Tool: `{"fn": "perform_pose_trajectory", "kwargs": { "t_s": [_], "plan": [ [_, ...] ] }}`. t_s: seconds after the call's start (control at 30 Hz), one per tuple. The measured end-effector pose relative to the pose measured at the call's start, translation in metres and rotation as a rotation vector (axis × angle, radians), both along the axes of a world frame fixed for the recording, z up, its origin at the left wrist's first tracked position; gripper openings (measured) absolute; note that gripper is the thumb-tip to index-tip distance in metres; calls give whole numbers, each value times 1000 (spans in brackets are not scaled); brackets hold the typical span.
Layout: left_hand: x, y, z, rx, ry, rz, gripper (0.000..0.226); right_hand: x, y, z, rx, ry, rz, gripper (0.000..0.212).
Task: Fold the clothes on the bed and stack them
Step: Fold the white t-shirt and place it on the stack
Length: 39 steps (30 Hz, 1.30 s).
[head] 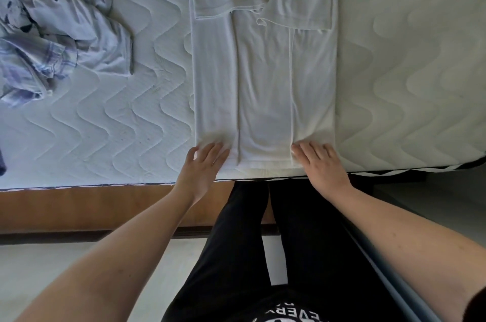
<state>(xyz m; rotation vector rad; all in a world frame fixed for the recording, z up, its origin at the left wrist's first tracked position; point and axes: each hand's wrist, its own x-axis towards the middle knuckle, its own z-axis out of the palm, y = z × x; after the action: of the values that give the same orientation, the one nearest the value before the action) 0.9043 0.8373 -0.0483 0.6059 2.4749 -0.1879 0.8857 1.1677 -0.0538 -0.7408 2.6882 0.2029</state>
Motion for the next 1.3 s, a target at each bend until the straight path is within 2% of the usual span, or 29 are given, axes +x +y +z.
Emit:
{"fn": "perform_pose_trajectory", "kwargs": {
  "t_s": [0.1,0.2,0.37,0.47,0.57,0.73,0.9,0.97,1.07,1.13,1.2,1.3],
  "plan": [
    [-5,0,-1,-46,-1,-40,80,-3,-6,-2,-59,-5,-37,45],
    [-15,9,3,7,34,-45,72,-5,-12,-1,-121,-3,-111,42],
    [-26,15,9,229,95,14,54,-8,-11,6,-288,-70,-228,51],
    [-27,11,17,332,82,84,51,-13,-8,18,-339,-129,-330,53],
    [-29,8,28,412,103,119,55,-16,1,28,-302,-182,-385,41],
    [-35,6,59,475,143,109,54,-18,12,58,-356,-201,-312,34],
    [-18,1,96,450,115,63,56,-8,11,100,-266,-254,-270,38],
    [-2,1,104,428,44,89,53,0,7,116,-167,-323,-231,32],
    [24,-2,112,300,-104,57,43,16,5,135,-90,-437,-165,7],
    [41,-4,120,298,-170,20,35,30,6,146,-99,-516,-116,14],
    [57,-7,125,305,-212,18,26,40,6,154,-102,-515,-67,15],
    [62,-9,130,290,-257,16,32,44,3,162,-83,-494,-40,8]
  ]
}}
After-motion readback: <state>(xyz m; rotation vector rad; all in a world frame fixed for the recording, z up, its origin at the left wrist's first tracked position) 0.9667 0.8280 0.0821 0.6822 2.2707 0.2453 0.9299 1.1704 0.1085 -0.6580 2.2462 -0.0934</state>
